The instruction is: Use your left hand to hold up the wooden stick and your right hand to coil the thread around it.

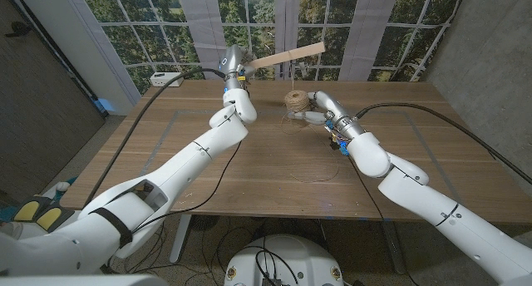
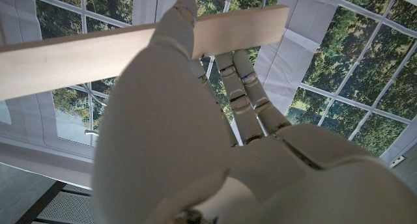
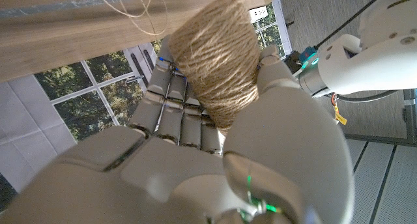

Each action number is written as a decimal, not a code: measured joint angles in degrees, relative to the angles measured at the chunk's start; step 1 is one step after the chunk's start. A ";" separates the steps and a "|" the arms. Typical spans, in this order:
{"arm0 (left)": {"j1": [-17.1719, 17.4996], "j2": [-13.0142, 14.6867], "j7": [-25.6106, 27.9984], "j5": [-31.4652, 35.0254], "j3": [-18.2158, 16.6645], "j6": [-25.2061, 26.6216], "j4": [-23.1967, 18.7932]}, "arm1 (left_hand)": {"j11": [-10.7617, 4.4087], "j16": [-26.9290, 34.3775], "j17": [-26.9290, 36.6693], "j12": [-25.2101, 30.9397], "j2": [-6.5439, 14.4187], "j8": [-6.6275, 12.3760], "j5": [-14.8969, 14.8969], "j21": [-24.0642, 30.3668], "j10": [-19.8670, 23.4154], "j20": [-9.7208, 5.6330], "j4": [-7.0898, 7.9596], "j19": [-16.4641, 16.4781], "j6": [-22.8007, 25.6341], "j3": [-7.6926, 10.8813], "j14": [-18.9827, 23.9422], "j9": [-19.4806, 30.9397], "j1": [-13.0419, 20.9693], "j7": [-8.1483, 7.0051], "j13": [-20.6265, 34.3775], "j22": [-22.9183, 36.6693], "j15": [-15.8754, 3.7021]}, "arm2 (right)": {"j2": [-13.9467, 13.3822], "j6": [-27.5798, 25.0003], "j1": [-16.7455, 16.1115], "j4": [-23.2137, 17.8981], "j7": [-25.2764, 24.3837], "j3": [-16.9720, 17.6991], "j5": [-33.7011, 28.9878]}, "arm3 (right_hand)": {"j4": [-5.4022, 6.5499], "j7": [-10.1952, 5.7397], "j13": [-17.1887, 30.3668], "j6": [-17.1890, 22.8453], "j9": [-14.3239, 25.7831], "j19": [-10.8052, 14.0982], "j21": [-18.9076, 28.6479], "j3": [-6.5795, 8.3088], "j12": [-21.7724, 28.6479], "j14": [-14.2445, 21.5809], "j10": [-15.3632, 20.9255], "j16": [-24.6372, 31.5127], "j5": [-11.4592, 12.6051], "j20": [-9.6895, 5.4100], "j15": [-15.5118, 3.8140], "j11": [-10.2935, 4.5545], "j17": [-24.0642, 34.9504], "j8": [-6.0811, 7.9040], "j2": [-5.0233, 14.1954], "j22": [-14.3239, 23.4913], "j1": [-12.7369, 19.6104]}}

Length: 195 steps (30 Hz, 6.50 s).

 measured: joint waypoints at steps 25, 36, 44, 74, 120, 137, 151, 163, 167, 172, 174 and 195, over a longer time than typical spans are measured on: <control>0.40 3.86 -6.25 -2.02 -0.89 3.46 -7.17 | 0.31 -0.62 0.19 -0.84 -0.01 -1.10 1.25 0.45 0.29 0.04 -0.23 -0.05 0.40 0.23 0.00 0.17 0.01 0.18 0.03 -0.27 0.00 | 1.01 -6.04 3.46 9.07 0.07 -1.37 7.01 | 0.00 0.00 0.30 0.00 0.00 -0.10 0.87 0.00 -0.13 0.00 0.10 0.11 -0.07 0.09 -0.01 0.09 -0.06 -0.04 0.00 -0.01 0.00; -0.73 7.35 -13.62 -1.90 0.22 5.31 -9.93 | 0.17 -0.89 0.20 -1.11 -0.02 -1.61 1.69 0.46 0.42 0.19 -0.46 -0.63 0.60 0.46 0.00 0.32 0.02 0.39 0.04 -0.22 0.00 | 1.41 -7.84 6.01 14.09 -0.46 -1.62 9.59 | 0.00 0.00 0.29 0.00 0.00 -0.11 1.30 0.00 -0.28 -0.01 0.10 0.09 -0.11 0.08 -0.02 0.09 -0.05 -0.02 0.00 -0.03 0.00; -1.59 10.50 -18.15 -1.14 1.20 5.32 -11.89 | 0.17 -1.18 0.21 -1.28 -0.24 -2.07 2.16 0.90 0.42 0.18 -0.47 -1.25 0.77 0.46 0.00 0.31 0.24 0.57 0.04 -0.23 0.00 | 1.97 -8.68 8.86 18.81 -1.25 -1.62 12.01 | 0.00 0.00 0.28 0.00 0.00 -0.11 1.50 0.00 -0.38 -0.01 0.10 0.01 0.00 0.08 -0.03 0.09 0.06 0.00 0.00 -0.04 0.00; -4.28 15.24 -29.84 6.70 5.13 5.84 -14.94 | -0.03 -2.00 0.26 -2.61 -0.21 -3.14 3.09 1.78 0.19 0.29 -0.69 -2.57 1.21 0.69 0.00 0.53 0.21 0.55 2.08 0.02 0.00 | 2.11 -3.55 16.80 22.22 -3.00 -1.49 13.63 | 0.00 0.00 0.58 0.00 0.00 -0.92 2.64 0.00 -0.94 -0.11 0.10 -0.44 -0.18 0.07 -0.12 0.09 0.19 -0.01 0.00 -0.06 0.00; -5.90 14.77 -41.70 21.23 10.62 12.75 -16.96 | -0.06 -2.91 0.57 -3.51 -0.21 -4.66 3.44 2.93 0.21 -0.12 -0.68 -2.98 1.62 0.68 0.01 0.79 0.21 0.54 2.61 -0.18 -0.01 | 0.91 3.72 20.41 7.38 1.16 -1.25 -0.92 | 0.00 0.10 0.75 0.10 0.00 -1.34 3.97 0.00 -1.22 0.22 0.63 -0.39 0.00 0.08 -0.19 0.18 0.25 0.00 0.00 -0.30 0.00; -7.19 8.64 -37.50 23.47 11.52 17.62 -10.95 | -0.02 -3.26 0.57 -3.84 -0.21 -5.15 3.44 3.40 0.63 -0.12 -0.67 -2.97 1.94 0.67 0.82 0.77 0.21 0.48 2.62 -0.16 -0.37 | 1.14 5.36 20.27 4.56 0.89 -0.49 -6.16 | 0.00 0.10 0.82 0.10 0.00 -1.54 4.40 0.00 -1.26 0.22 0.63 -0.65 -0.02 0.08 -0.20 0.18 0.51 -0.01 0.00 -0.30 0.00; -9.33 4.43 -32.51 24.23 13.86 21.90 -6.47 | -0.03 -3.29 0.57 -4.17 -0.21 -5.60 3.77 3.57 1.25 0.10 -0.84 -2.74 2.58 0.84 0.92 0.74 0.21 0.49 2.83 -0.40 -0.28 | 0.49 5.17 16.87 1.28 -1.07 0.92 -10.16 | 0.00 0.10 0.80 0.10 0.00 -1.54 4.87 0.00 -1.47 0.35 0.63 -0.84 -0.20 0.09 -0.08 0.18 0.50 -0.11 0.00 -0.31 0.00; -11.74 0.96 -28.43 25.59 17.05 25.74 -2.55 | 0.08 -3.52 0.57 -4.43 -0.21 -5.80 3.98 4.00 1.60 0.41 -0.84 -2.44 2.65 0.84 0.92 0.76 0.21 0.56 2.82 -0.44 -0.29 | -0.43 3.79 11.26 -2.35 -3.25 2.80 -12.74 | 0.00 0.10 0.79 0.10 0.00 -2.14 5.07 0.00 -1.67 0.35 0.63 -0.87 0.00 -0.12 -0.10 0.19 0.46 0.00 0.00 -0.32 0.00; -11.75 0.09 -26.16 25.28 17.17 25.76 -1.93 | 0.07 -3.56 0.57 -4.44 -0.21 -5.82 4.28 4.00 1.60 0.41 -0.84 -2.44 2.64 0.84 0.93 0.76 0.22 0.56 2.83 -0.44 -0.29 | -0.89 3.15 9.15 -3.64 -4.22 3.72 -13.25 | 0.00 0.10 0.78 0.10 0.00 -2.14 5.07 0.00 -1.45 0.35 0.63 -0.75 0.00 -0.12 -0.10 0.18 0.46 0.00 0.00 -0.32 0.00; -11.05 -0.55 -24.40 24.67 16.63 25.49 -1.76 | 0.17 -3.73 0.57 -4.66 -0.22 -6.02 4.43 4.00 1.87 0.41 -1.02 -2.44 2.65 1.03 0.93 0.79 0.22 0.56 2.82 -0.45 -0.29 | -1.33 2.65 7.24 -4.65 -4.96 4.61 -13.31 | 0.00 0.10 1.08 0.10 0.00 -2.14 5.29 0.00 -1.45 0.35 0.63 -0.75 0.00 -0.11 -0.10 0.18 0.47 0.00 0.00 -0.32 0.00; -10.66 -0.84 -22.70 24.00 16.20 25.00 -1.75 | 0.17 -3.84 0.57 -4.78 -0.22 -6.03 4.43 3.99 1.87 0.28 -1.03 -2.31 2.65 1.03 0.93 0.79 0.22 0.57 2.83 -0.46 -0.29 | -1.71 2.44 5.58 -5.56 -5.23 5.40 -13.31 | 0.00 0.10 1.09 0.10 0.00 -2.14 5.29 0.00 -1.45 0.47 0.63 -0.75 0.00 -0.11 0.02 0.19 0.52 0.00 0.00 -0.32 0.00; -7.49 -2.46 -12.65 20.29 13.48 22.86 -2.55 | 0.28 -4.44 0.57 -5.11 -0.48 -6.48 4.87 3.99 2.39 0.40 -1.25 -2.02 3.29 1.25 1.44 0.78 0.48 0.72 2.83 -0.47 -0.38 | -4.10 -0.37 -5.32 -10.15 -5.24 9.45 -9.99 | 0.00 0.10 1.08 0.10 0.00 -2.46 5.73 0.00 -1.56 0.54 0.63 -0.86 -0.19 0.17 0.09 0.19 0.78 -0.17 0.00 -0.31 0.00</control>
